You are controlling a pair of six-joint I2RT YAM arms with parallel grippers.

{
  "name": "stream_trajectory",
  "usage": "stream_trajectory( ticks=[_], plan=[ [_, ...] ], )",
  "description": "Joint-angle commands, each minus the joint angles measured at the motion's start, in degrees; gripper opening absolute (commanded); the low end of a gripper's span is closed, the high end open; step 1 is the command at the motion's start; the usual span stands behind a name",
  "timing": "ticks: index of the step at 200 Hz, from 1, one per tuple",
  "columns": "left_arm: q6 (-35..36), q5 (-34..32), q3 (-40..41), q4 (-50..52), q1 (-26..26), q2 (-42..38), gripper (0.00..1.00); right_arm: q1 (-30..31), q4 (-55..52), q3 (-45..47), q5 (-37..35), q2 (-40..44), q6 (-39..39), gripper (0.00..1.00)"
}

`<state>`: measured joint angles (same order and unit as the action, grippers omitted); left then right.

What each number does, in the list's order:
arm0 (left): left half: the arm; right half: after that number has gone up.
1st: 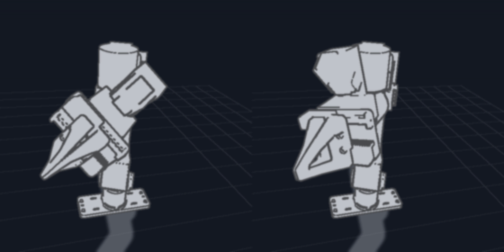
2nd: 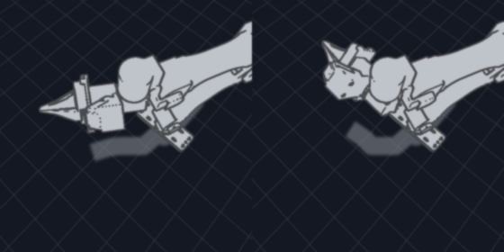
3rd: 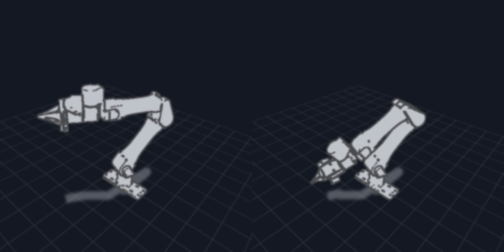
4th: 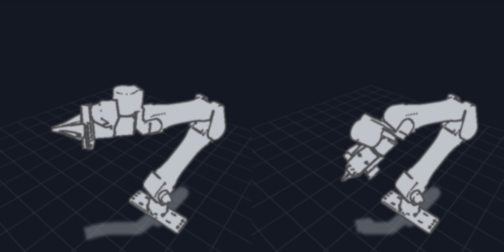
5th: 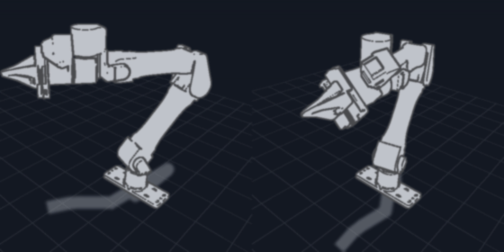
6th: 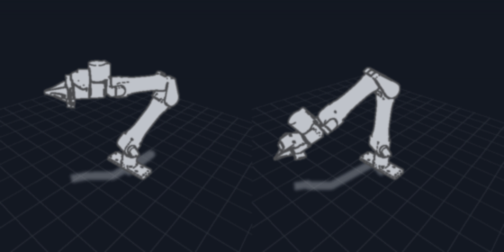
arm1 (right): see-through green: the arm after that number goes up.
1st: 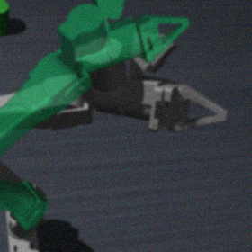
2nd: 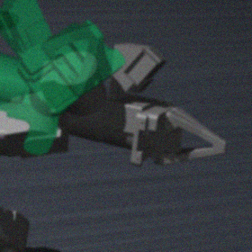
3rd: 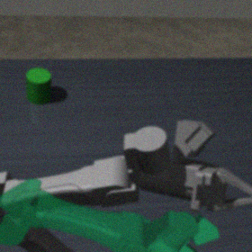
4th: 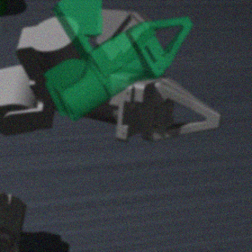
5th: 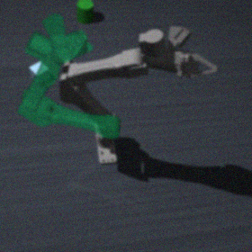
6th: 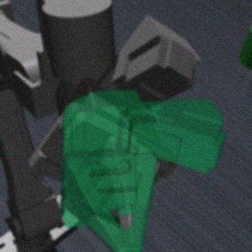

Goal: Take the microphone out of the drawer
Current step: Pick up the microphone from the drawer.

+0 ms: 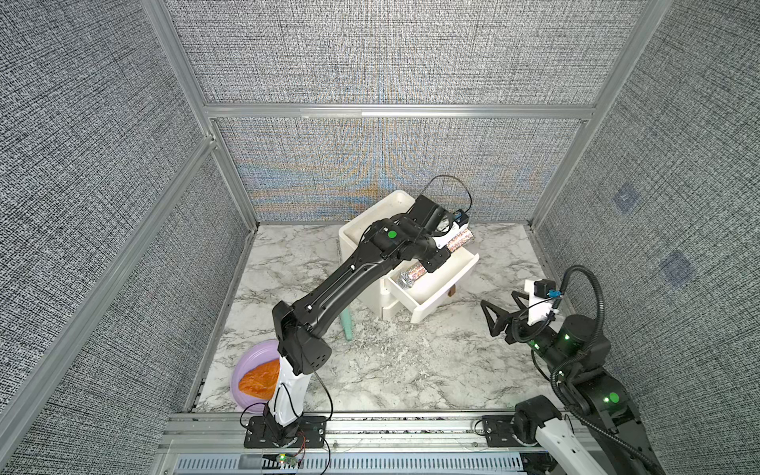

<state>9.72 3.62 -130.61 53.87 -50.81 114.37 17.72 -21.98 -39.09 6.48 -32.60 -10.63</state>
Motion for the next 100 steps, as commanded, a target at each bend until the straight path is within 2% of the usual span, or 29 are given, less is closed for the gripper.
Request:
stream_trajectory(
  ticks=[1,46,100],
  plan=[
    [-1.8,1.4,0.5,-1.1,0.2,-3.3,0.0,0.1,1.4,0.1,-0.1,-0.3,-0.3,0.98],
    [-4.3,0.3,0.9,-1.0,0.2,-7.9,0.0,0.1,1.6,0.3,0.5,-0.6,-0.3,0.98],
    [-6.2,-6.2,5.3,-0.3,0.4,-15.1,0.0,0.1,1.9,0.5,1.2,-1.1,-0.1,0.98]
  ],
)
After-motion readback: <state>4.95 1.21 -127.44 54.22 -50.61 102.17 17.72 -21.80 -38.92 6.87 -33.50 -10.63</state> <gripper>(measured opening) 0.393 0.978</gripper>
